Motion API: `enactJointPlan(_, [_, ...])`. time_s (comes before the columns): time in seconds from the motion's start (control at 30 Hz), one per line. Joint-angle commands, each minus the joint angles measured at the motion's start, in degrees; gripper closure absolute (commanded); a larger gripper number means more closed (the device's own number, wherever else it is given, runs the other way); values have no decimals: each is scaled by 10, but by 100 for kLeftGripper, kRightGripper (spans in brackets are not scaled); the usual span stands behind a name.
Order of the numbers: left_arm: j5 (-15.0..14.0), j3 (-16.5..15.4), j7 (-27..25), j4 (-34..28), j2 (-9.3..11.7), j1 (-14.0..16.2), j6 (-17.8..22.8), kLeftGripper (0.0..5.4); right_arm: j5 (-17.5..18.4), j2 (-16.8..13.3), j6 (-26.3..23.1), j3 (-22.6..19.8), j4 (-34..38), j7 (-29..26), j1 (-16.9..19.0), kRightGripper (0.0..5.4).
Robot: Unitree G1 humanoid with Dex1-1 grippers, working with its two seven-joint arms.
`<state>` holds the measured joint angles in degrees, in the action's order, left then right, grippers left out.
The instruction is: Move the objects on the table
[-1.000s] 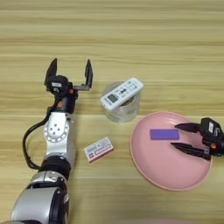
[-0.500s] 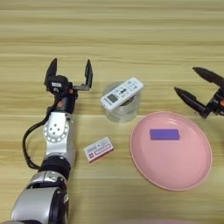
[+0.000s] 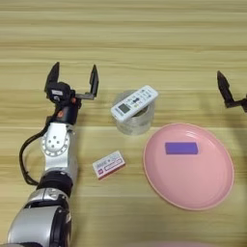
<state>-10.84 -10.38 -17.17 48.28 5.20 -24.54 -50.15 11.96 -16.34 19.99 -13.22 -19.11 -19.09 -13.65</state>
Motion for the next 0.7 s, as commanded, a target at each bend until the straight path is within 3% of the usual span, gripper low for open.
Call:
enactJointPlan(0.03, [0, 7, -16, -9, 4, 5, 6, 0, 5, 6, 35, -24, -80, 22, -22, 3])
enactJointPlan(0.27, [-6, 30, -60, -39, 6, 21, 15, 0, 62, 21, 54, -56, -193, -15, -45, 3])
enactJointPlan(0.5, [-4, 49, -91, -74, 13, 38, 32, 0, 68, 22, 84, -62, -252, -31, -61, 3])
enactJointPlan(0.7, [-18, 80, -149, -128, 17, 65, 77, 0, 60, 23, 100, -57, -261, -31, -62, 3])
